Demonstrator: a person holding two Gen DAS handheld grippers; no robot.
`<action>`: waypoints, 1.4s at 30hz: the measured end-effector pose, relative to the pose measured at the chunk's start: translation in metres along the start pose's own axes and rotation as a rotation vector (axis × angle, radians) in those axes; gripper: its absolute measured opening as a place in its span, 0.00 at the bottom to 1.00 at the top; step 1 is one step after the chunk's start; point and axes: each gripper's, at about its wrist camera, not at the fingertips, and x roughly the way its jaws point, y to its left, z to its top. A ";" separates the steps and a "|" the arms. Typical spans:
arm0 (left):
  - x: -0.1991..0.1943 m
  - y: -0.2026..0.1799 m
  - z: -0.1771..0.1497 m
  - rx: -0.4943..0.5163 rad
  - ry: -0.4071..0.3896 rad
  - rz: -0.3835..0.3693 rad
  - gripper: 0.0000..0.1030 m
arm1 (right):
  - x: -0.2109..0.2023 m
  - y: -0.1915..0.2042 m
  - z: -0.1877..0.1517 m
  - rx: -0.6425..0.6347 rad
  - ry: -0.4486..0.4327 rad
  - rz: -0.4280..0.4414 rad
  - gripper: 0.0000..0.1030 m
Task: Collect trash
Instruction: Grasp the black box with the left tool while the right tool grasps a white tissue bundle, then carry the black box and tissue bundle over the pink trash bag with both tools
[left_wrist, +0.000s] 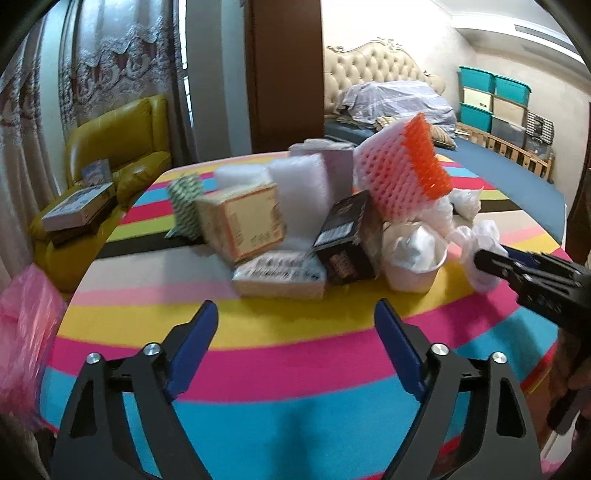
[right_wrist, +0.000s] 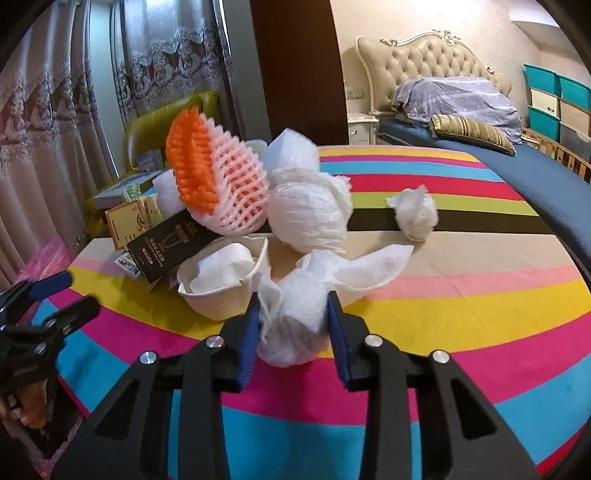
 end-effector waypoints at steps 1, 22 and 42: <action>0.006 -0.004 0.005 0.007 -0.001 -0.007 0.72 | -0.004 -0.001 -0.001 -0.006 -0.008 -0.001 0.32; 0.051 -0.037 0.033 0.054 -0.035 -0.078 0.50 | -0.024 -0.004 -0.008 0.000 -0.024 0.011 0.32; -0.043 0.027 -0.024 -0.009 -0.106 0.032 0.40 | -0.033 0.065 -0.014 -0.139 -0.028 0.142 0.32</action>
